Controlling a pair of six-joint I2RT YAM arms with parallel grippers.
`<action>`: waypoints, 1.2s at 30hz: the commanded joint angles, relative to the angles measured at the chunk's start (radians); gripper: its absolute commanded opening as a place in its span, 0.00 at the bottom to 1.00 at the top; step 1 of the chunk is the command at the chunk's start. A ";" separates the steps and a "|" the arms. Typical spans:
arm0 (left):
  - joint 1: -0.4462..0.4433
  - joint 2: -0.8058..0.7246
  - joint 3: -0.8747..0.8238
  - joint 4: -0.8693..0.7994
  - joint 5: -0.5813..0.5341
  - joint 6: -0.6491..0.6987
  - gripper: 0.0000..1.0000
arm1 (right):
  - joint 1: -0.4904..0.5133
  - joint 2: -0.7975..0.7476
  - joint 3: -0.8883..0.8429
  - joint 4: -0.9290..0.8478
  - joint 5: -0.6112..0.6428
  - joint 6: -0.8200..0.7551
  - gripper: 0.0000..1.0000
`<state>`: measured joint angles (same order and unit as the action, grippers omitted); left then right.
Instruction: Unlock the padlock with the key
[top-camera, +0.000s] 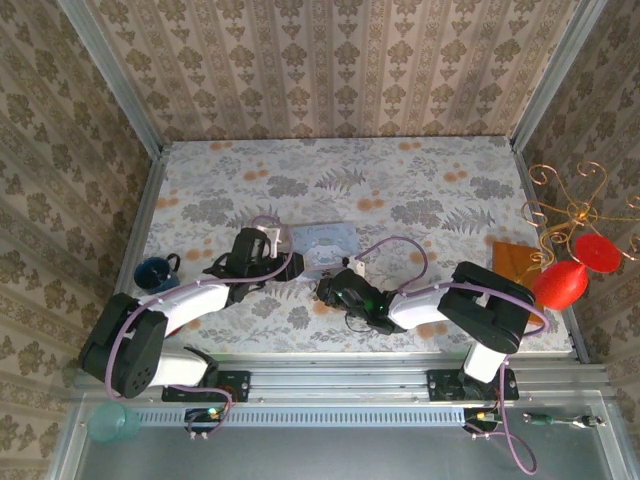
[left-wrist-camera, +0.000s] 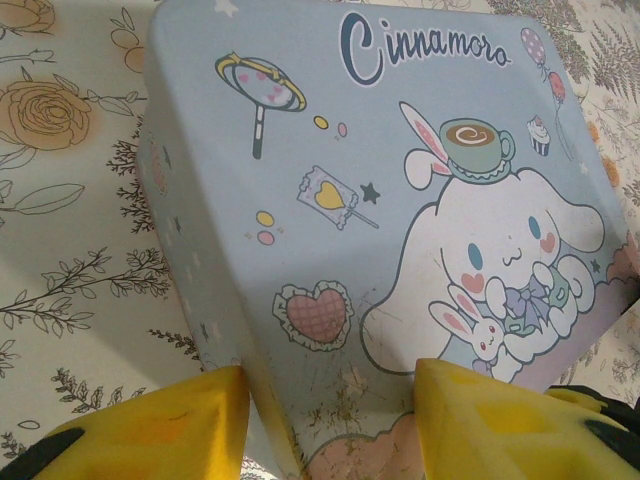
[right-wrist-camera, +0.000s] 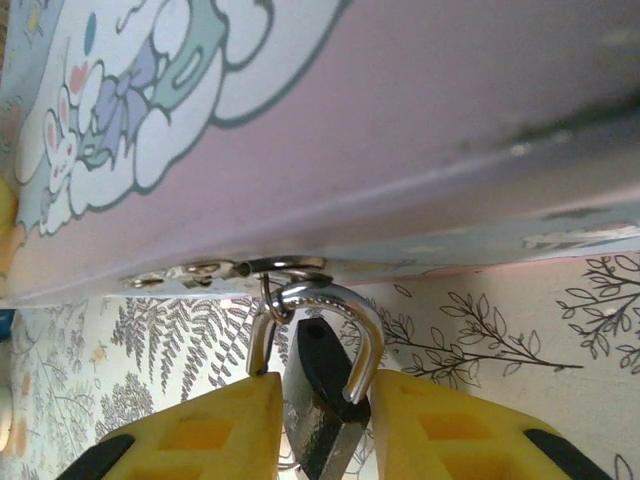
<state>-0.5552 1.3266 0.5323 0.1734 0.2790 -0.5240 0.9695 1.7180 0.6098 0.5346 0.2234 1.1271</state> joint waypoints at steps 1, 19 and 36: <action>-0.009 0.017 -0.038 -0.115 -0.034 0.003 0.46 | 0.006 0.040 -0.001 -0.037 -0.014 0.073 0.27; -0.062 -0.086 -0.088 -0.120 -0.165 -0.096 0.44 | 0.027 -0.021 -0.096 0.056 0.098 0.298 0.06; -0.097 -0.061 -0.091 -0.070 -0.162 -0.148 0.45 | 0.057 -0.055 -0.104 0.155 0.093 0.149 0.30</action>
<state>-0.6422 1.2331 0.4694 0.1699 0.1154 -0.6529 1.0065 1.6798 0.5106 0.6643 0.2844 1.3350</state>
